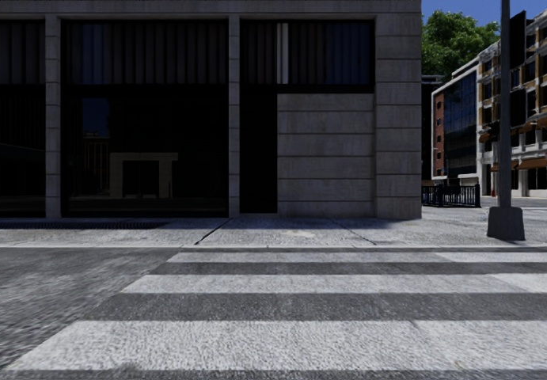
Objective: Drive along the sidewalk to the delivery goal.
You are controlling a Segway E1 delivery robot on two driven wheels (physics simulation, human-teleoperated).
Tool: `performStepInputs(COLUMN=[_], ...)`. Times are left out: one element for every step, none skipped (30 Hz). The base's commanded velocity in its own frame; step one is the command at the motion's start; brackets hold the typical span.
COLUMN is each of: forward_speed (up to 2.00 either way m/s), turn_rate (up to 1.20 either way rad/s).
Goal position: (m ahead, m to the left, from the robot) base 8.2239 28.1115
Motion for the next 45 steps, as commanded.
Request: performStepInputs(forward_speed=[2.00,2.00,2.00,2.00,2.00,2.00,2.00,2.00,2.00,2.00,2.00,2.00,2.00,2.00,2.00,2.00,2.00,2.00,2.00,2.00,2.00,2.00,2.00,2.00,2.00,2.00,2.00,2.00,2.00,2.00,2.00,2.00,2.00,2.00,2.00,2.00,2.00,2.00,2.00,2.00,2.00,2.00,2.00,2.00,2.00], turn_rate=[0.00,0.00,0.00,0.00,0.00,0.00,0.00,0.00,0.00,0.00,0.00,0.00,0.00,0.00,0.00,0.00,0.00,0.00,0.00,0.00,0.00,0.00,0.00,0.00,0.00,0.00,0.00,0.00,0.00,0.00,0.00,0.00,0.00,0.00,0.00,0.00,0.00,0.00,0.00,0.00,0.00,0.00,0.00,0.00,0.00])
